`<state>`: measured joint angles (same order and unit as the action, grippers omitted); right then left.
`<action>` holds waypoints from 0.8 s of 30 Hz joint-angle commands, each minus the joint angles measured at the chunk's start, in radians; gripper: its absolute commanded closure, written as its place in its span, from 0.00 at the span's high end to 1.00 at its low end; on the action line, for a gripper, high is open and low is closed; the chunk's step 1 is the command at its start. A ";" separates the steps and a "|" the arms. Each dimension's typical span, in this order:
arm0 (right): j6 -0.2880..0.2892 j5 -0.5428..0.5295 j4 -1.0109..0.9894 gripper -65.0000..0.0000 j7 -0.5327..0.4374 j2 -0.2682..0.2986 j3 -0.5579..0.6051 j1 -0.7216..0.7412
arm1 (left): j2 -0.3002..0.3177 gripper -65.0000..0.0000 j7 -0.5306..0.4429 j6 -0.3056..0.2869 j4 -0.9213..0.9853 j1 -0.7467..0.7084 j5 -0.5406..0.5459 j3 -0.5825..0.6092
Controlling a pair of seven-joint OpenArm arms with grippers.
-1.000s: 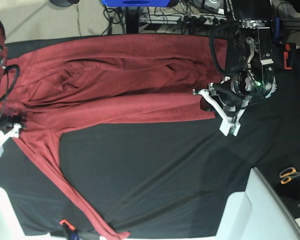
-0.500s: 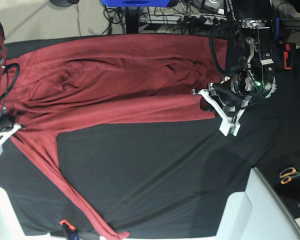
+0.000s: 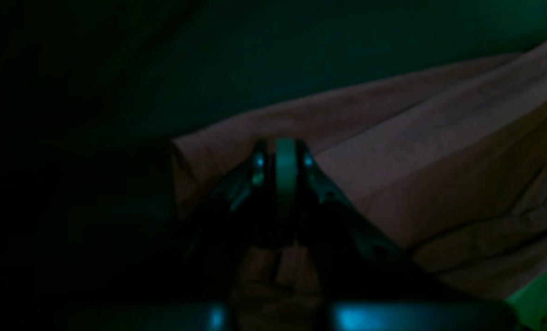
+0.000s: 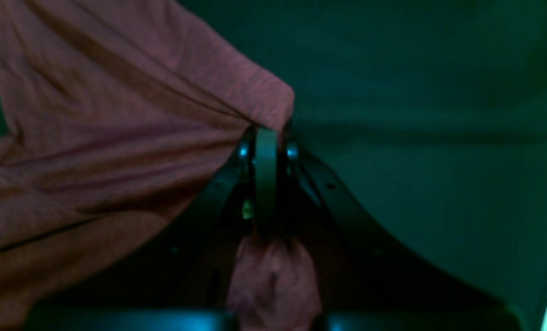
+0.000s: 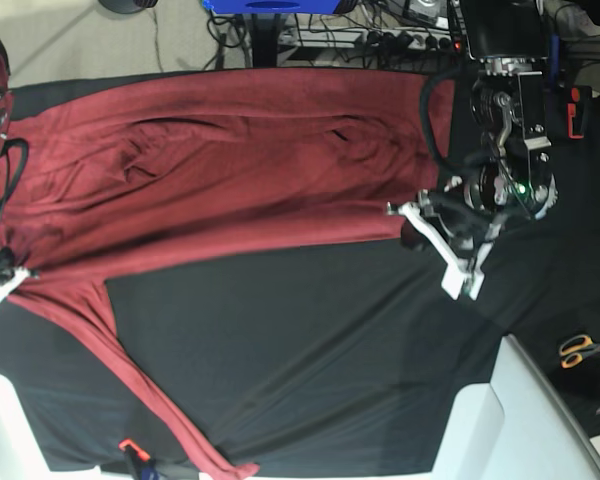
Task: Fold the T-shirt properly
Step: 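Hold the folded edge with both grippers and drag it toward the collar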
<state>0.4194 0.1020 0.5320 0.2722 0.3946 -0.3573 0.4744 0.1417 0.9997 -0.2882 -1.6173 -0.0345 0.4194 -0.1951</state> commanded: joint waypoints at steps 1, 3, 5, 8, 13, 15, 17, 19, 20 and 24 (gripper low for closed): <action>-0.006 -0.006 0.021 0.00 -0.024 0.025 0.001 0.033 | 0.009 0.00 -0.015 -0.004 -0.018 0.029 0.006 -0.002; -0.004 -0.006 0.023 0.00 -0.029 0.027 0.001 0.033 | 0.009 0.00 -0.015 -0.004 -0.018 0.040 0.006 -0.002; -0.003 -0.006 0.023 0.00 -0.031 0.027 0.001 0.033 | 0.009 0.00 -0.015 -0.004 -0.018 0.052 0.006 -0.002; -0.003 -0.006 0.046 0.00 -0.031 0.027 0.001 0.034 | 0.009 0.00 -0.015 -0.004 -0.024 0.055 0.006 -0.002; -0.003 -0.006 0.196 0.00 0.083 0.020 0.001 -0.010 | 0.009 0.00 -0.014 -0.004 -0.025 0.051 0.006 -0.002; -0.003 -0.006 0.236 0.00 0.170 0.019 -0.006 -0.027 | 0.011 0.00 -0.014 -0.004 -0.025 0.046 0.006 -0.002; -0.003 -0.006 0.280 0.00 0.197 0.017 -0.006 -0.059 | 0.011 0.00 -0.012 -0.004 -0.025 0.044 0.006 -0.002; -0.003 -0.006 0.328 0.00 0.197 0.016 -0.003 -0.101 | 0.011 0.00 0.015 -0.004 -0.025 0.044 0.006 -0.002; -0.003 -0.006 0.350 0.00 0.197 0.011 -0.001 -0.115 | 0.011 0.00 0.034 -0.004 -0.027 0.044 0.006 -0.004; -0.003 -0.006 0.386 0.00 0.197 -0.004 -0.001 -0.128 | 0.011 0.00 0.049 -0.004 -0.074 0.044 0.006 -0.004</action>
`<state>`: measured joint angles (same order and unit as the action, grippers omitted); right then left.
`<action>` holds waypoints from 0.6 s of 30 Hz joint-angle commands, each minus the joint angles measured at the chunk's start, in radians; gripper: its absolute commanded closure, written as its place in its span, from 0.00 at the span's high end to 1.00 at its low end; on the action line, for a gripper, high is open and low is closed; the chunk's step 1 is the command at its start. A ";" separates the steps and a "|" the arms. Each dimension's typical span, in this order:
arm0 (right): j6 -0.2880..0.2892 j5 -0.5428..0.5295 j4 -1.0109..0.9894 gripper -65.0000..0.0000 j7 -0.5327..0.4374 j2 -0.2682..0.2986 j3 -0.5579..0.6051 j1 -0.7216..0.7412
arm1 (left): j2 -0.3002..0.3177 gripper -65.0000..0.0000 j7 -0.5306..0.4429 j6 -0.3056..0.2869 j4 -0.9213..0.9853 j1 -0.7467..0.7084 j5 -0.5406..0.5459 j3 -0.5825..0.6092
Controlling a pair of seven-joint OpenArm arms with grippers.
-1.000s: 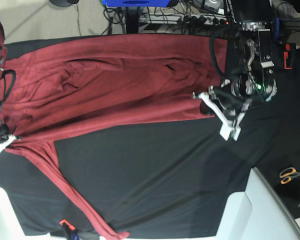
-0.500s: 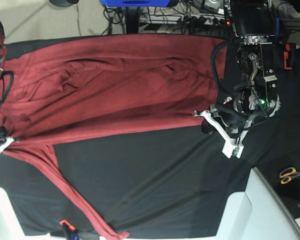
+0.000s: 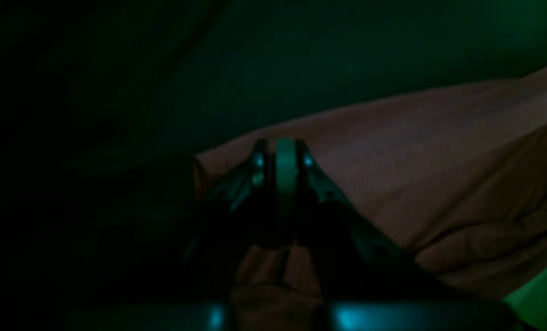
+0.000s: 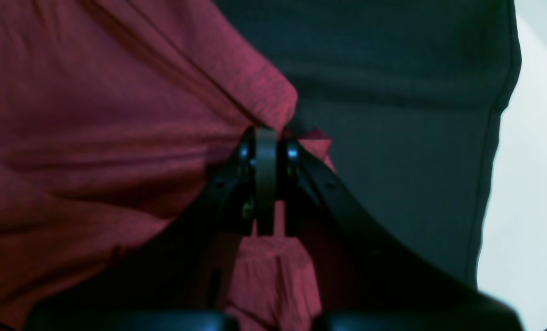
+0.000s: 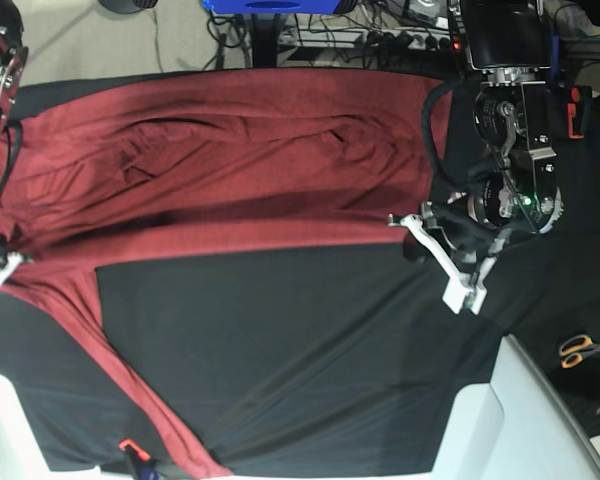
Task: Fold the T-shirt properly
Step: 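Hold the folded edge with both grippers and drag it toward the collar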
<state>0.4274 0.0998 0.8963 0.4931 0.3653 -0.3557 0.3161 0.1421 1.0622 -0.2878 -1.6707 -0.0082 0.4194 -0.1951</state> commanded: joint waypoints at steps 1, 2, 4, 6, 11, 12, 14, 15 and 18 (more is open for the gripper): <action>-0.011 -0.004 0.022 0.00 -0.026 0.025 -0.003 0.035 | 0.011 0.00 -0.010 -0.004 -0.036 0.018 0.006 -0.004; -0.011 -0.004 0.025 0.00 -0.026 0.024 -0.003 0.036 | 0.011 0.00 -0.010 -0.004 -0.049 0.018 0.006 -0.004; -0.011 -0.004 0.025 0.00 -0.026 0.011 -0.001 0.056 | 0.011 0.00 -0.010 -0.004 -0.062 0.018 0.006 -0.004; -0.011 -0.004 0.025 0.00 -0.026 0.005 -0.001 0.067 | 0.011 0.00 -0.010 -0.004 -0.064 0.018 0.006 -0.004; -0.011 -0.004 0.024 0.00 -0.027 -0.002 -0.001 0.094 | 0.029 0.00 -0.010 -0.004 -0.064 0.029 0.006 -0.005; -0.011 -0.004 0.024 0.00 -0.027 -0.004 -0.001 0.099 | 0.029 0.00 -0.010 -0.004 -0.064 0.030 0.006 -0.005; -0.011 -0.004 0.024 0.00 -0.029 -0.004 -0.001 0.110 | 0.031 0.00 -0.010 -0.004 -0.064 0.043 0.006 -0.005; -0.011 -0.004 0.019 0.00 -0.035 -0.007 -0.001 0.114 | 0.031 0.00 -0.010 -0.004 -0.062 0.046 0.006 -0.005; -0.011 -0.004 0.017 0.00 -0.061 -0.013 -0.001 0.117 | 0.031 0.00 -0.010 -0.004 -0.062 0.050 0.006 -0.005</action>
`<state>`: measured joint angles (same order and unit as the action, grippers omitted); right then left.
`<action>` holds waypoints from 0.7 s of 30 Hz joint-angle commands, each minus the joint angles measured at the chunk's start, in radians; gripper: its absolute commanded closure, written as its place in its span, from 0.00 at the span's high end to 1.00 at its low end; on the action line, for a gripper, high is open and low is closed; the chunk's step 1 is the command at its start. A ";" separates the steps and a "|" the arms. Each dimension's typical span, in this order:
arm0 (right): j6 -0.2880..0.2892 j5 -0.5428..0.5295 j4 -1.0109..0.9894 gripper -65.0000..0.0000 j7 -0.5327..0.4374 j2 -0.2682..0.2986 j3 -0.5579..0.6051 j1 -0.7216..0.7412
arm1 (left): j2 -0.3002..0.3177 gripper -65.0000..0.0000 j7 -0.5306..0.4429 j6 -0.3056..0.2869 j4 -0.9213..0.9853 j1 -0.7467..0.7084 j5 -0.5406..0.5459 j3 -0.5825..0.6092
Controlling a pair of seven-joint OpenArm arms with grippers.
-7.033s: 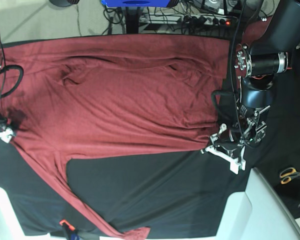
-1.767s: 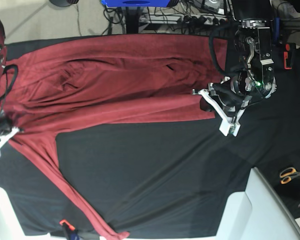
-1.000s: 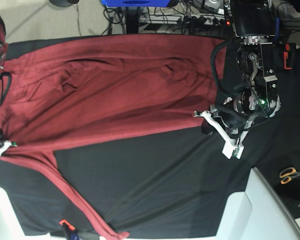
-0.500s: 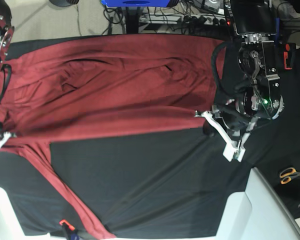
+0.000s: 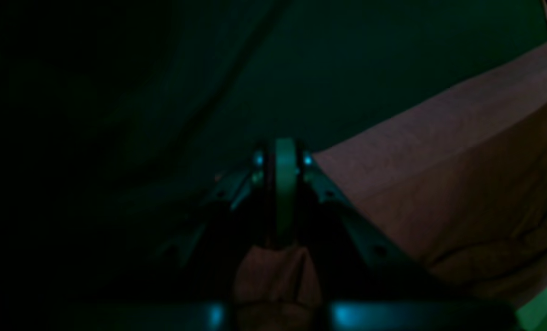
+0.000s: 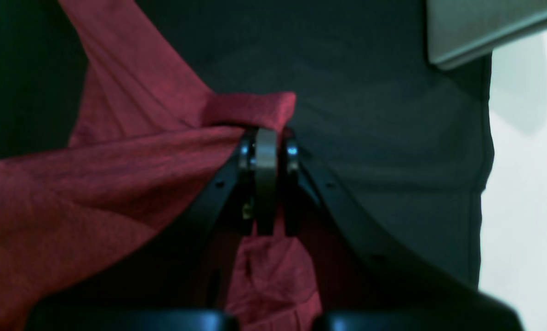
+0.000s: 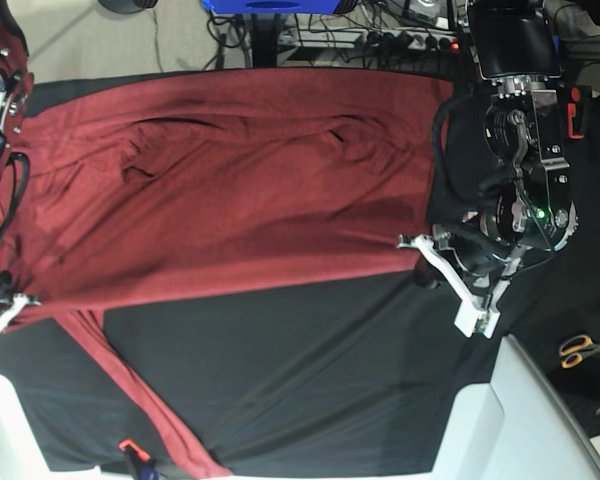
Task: Fold the T-shirt properly
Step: 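Hold the folded edge with both grippers and drag it toward the collar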
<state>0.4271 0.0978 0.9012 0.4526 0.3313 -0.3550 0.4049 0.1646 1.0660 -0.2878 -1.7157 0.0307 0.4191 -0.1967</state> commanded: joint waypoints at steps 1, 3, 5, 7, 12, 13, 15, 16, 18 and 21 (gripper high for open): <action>-0.010 -0.002 0.011 0.00 -0.021 0.021 -0.002 0.029 | 0.008 0.00 -0.014 -0.004 -0.017 0.015 0.007 -0.004; -0.010 -0.002 0.011 0.00 -0.022 0.019 -0.002 0.029 | 0.008 0.00 -0.014 -0.004 -0.013 0.031 0.007 -0.004; -0.010 -0.002 0.011 0.00 -0.045 0.018 -0.002 0.029 | 0.008 0.00 -0.014 -0.004 -0.013 0.039 0.007 -0.004; -0.010 -0.002 0.009 0.00 -0.062 0.018 -0.002 0.029 | 0.008 0.00 -0.014 -0.004 -0.013 0.042 0.007 -0.004; -0.010 -0.002 0.009 0.00 -0.064 0.018 -0.002 0.030 | 0.008 0.00 -0.014 -0.004 -0.014 0.051 0.005 -0.004; -0.010 -0.002 0.009 0.00 -0.064 0.018 -0.002 0.030 | 0.008 0.00 -0.014 -0.004 -0.014 0.051 0.005 -0.004; -0.010 -0.002 0.009 0.00 -0.064 0.018 -0.002 0.030 | 0.008 0.00 -0.014 -0.004 -0.017 0.053 0.005 -0.004; -0.010 -0.002 0.009 0.00 -0.065 0.016 -0.002 0.032 | 0.008 0.00 -0.014 -0.004 -0.017 0.053 0.005 -0.004; -0.010 -0.003 0.009 0.00 -0.088 0.016 -0.002 0.032 | 0.008 0.00 -0.014 -0.004 -0.019 0.053 0.005 -0.004; -0.010 -0.003 0.009 0.00 -0.116 0.001 -0.002 0.030 | 0.008 0.00 -0.014 -0.004 -0.019 0.056 0.004 -0.004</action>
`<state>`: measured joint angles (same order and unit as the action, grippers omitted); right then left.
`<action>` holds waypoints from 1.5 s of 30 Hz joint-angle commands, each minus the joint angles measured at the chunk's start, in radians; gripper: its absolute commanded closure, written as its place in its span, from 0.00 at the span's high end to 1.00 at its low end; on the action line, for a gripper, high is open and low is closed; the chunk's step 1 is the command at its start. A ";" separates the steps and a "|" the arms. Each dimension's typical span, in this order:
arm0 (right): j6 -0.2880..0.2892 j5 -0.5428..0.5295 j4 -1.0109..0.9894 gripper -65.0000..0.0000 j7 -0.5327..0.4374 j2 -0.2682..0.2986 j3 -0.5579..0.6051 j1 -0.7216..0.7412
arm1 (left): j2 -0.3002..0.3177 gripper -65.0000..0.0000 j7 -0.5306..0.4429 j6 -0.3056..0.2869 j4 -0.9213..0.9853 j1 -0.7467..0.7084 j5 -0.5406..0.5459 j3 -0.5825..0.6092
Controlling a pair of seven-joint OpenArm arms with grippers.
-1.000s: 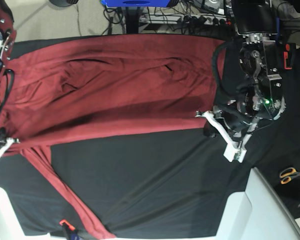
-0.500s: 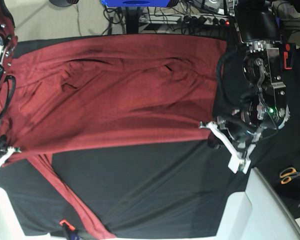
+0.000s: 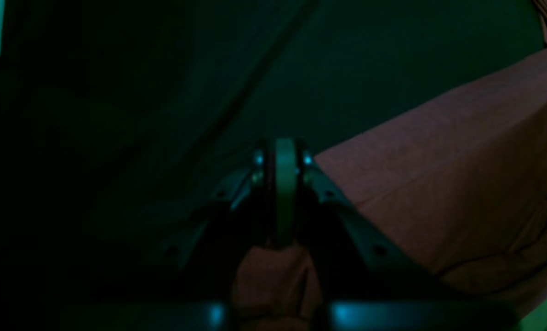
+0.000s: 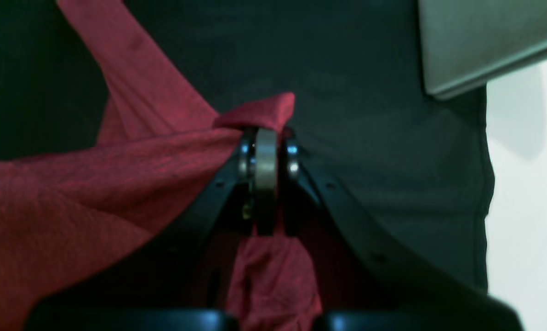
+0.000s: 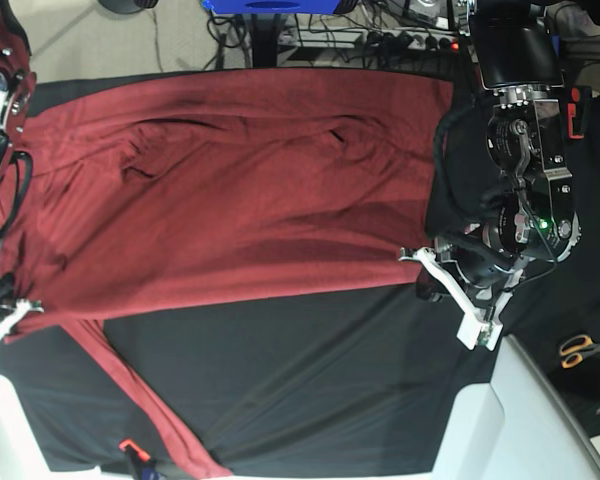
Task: Fold the T-shirt properly
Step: 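Hold the folded edge with both grippers and drag it toward the collar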
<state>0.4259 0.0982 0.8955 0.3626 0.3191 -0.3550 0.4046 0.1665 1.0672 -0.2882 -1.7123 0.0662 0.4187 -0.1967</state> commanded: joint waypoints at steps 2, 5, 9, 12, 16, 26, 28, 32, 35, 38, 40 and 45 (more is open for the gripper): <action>-0.009 -0.004 0.015 0.00 -0.026 0.010 -0.002 0.030 | 0.020 0.00 -0.015 -0.004 -0.022 0.021 0.006 -0.005; -0.009 -0.004 0.015 0.00 -0.026 0.008 -0.002 0.030 | 0.026 0.00 -0.015 -0.004 -0.024 0.022 0.006 -0.011; -0.009 -0.004 0.015 0.00 -0.026 0.007 -0.002 0.030 | 0.026 0.00 -0.015 -0.004 -0.024 0.017 0.006 -0.076; -0.009 -0.004 -0.009 0.00 -0.027 0.007 -0.002 0.030 | 0.026 0.00 -0.015 -0.004 -0.024 0.013 0.006 -0.074; -0.009 -0.004 -0.020 0.00 -0.029 0.007 -0.002 0.030 | 0.026 0.00 -0.015 -0.004 -0.021 0.011 0.006 -0.073; -0.011 -0.004 -0.012 0.00 -0.029 0.010 -0.005 0.030 | 0.025 0.00 -0.015 -0.004 -0.019 0.011 0.004 -0.073; -0.012 -0.004 -0.012 0.00 -0.029 0.008 -0.003 0.030 | 0.025 0.00 -0.015 -0.004 -0.019 0.011 0.003 -0.073; -0.012 -0.004 -0.012 0.00 -0.026 0.008 -0.003 0.027 | 0.026 0.00 -0.015 -0.004 -0.024 0.011 0.001 -0.073; -0.012 -0.002 -0.014 0.00 -0.024 0.010 -0.005 0.017 | 0.026 0.00 -0.014 -0.004 -0.024 -0.003 0.001 -0.062; -0.014 -0.002 -0.012 0.00 -0.024 0.013 -0.008 -0.009 | 0.026 0.00 -0.015 -0.004 -0.024 -0.016 0.001 -0.010; -0.014 -0.002 -0.012 0.00 -0.023 0.013 -0.009 -0.016 | 0.025 0.00 -0.017 -0.004 -0.022 -0.033 0.001 -0.001; -0.014 -0.002 -0.009 0.00 0.028 0.013 -0.011 -0.048 | 0.023 0.00 -0.015 -0.004 -0.022 -0.049 0.006 0.003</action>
<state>0.4175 0.1013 0.8654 0.4099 0.3119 -0.3607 0.3302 0.1848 1.0664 -0.2913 -1.7168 0.0074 0.4152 -0.1909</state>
